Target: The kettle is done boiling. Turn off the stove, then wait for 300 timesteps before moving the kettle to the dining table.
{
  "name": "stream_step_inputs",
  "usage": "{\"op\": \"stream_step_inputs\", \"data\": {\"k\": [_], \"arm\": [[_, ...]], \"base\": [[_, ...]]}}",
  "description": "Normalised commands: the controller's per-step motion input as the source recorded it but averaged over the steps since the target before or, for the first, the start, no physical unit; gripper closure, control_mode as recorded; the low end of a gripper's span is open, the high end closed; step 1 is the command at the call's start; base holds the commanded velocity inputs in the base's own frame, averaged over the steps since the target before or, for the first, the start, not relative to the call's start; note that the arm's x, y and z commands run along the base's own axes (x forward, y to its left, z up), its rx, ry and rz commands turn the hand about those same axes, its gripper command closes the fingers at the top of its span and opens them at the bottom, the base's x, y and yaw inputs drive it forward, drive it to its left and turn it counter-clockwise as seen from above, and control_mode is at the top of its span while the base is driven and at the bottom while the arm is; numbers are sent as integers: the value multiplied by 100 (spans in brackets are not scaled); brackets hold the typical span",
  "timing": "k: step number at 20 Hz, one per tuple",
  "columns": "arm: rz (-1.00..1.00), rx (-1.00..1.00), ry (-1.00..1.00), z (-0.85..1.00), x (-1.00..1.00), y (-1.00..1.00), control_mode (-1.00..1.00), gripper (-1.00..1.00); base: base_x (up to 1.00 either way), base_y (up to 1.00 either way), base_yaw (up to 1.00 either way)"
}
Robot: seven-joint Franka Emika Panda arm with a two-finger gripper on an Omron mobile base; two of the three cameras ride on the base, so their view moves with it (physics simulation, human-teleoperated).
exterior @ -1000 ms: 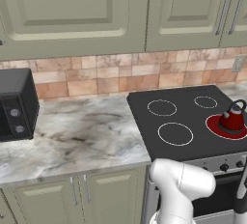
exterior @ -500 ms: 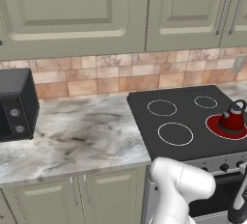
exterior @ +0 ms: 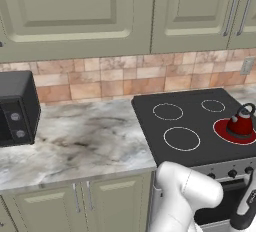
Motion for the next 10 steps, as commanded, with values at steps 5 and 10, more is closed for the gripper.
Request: {"op": "stream_step_inputs", "data": {"k": [5,10], "arm": [[0,0,-1,-18,3,0,-100,-100],[0,0,-5,-24,1,0,-100,-100]], "base": [[0,0,0],[0,0,0]]}}
